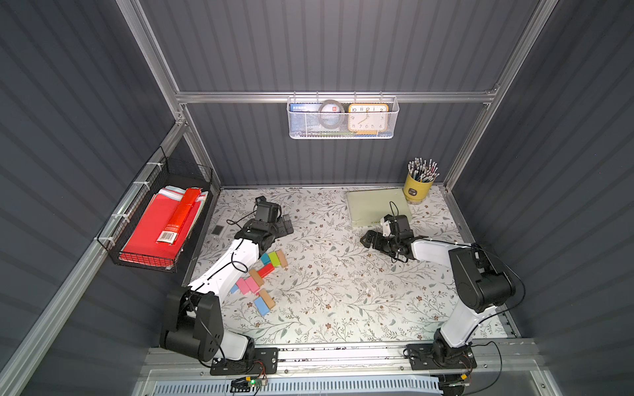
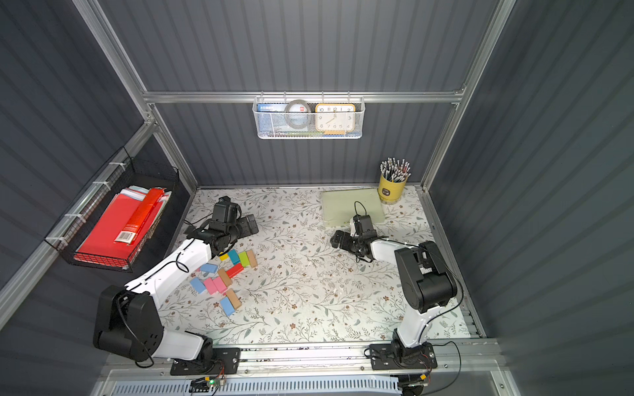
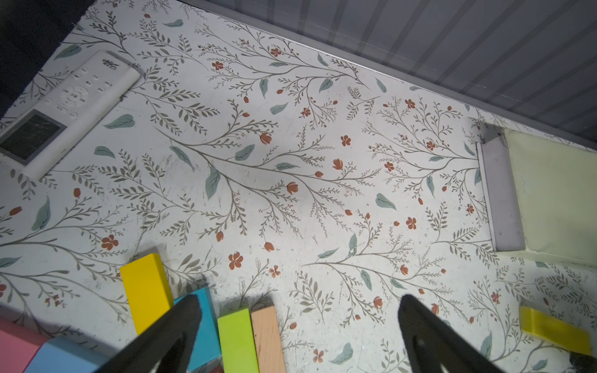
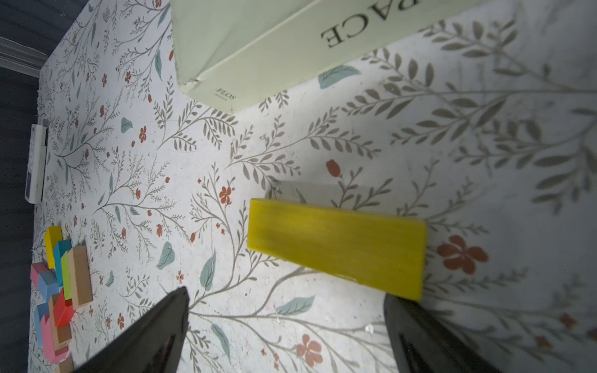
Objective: Assemble the number 8 with building blocks
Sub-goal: Adjust the building block at the center of the board.
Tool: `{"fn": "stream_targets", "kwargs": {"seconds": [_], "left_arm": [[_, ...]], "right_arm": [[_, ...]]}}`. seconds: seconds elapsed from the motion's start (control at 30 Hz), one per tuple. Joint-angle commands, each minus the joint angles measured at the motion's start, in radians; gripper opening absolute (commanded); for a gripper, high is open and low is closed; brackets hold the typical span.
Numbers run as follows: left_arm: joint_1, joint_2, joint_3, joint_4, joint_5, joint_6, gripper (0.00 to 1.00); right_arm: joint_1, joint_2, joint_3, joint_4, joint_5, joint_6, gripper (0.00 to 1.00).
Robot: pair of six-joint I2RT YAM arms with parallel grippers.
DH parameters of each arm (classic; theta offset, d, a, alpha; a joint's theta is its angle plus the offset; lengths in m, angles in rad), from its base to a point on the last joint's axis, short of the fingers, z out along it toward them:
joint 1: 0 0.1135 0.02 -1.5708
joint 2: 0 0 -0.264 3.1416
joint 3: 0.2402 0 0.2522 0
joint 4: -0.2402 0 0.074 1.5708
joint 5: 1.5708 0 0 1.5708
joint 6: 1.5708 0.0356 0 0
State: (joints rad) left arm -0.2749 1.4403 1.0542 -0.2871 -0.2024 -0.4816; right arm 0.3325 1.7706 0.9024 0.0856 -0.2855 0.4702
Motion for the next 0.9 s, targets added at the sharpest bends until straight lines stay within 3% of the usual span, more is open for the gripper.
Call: {"fn": "stream_targets", "kwargs": {"seconds": [0.0, 0.33, 0.53, 0.7, 0.87], "left_arm": [[0.005, -0.017, -0.017, -0.004, 0.006, 0.018, 0.99], [0.005, -0.01, -0.016, -0.01, -0.004, 0.011, 0.99], [0.005, -0.009, -0.02, -0.055, -0.04, -0.077, 0.99], [0.006, 0.019, -0.002, -0.167, -0.093, -0.191, 0.99], [0.046, 0.064, 0.01, -0.211, -0.08, -0.213, 0.99]], "right_arm": [[-0.007, 0.033, 0.018, -0.027, 0.019, -0.019, 0.99], [-0.009, 0.039, 0.026, -0.02, 0.003, -0.012, 0.99], [-0.007, -0.064, -0.009, -0.034, -0.017, -0.017, 0.99], [-0.008, -0.167, 0.012, -0.1, 0.018, -0.083, 0.99], [-0.006, -0.24, 0.018, -0.138, 0.089, -0.167, 0.99]]}}
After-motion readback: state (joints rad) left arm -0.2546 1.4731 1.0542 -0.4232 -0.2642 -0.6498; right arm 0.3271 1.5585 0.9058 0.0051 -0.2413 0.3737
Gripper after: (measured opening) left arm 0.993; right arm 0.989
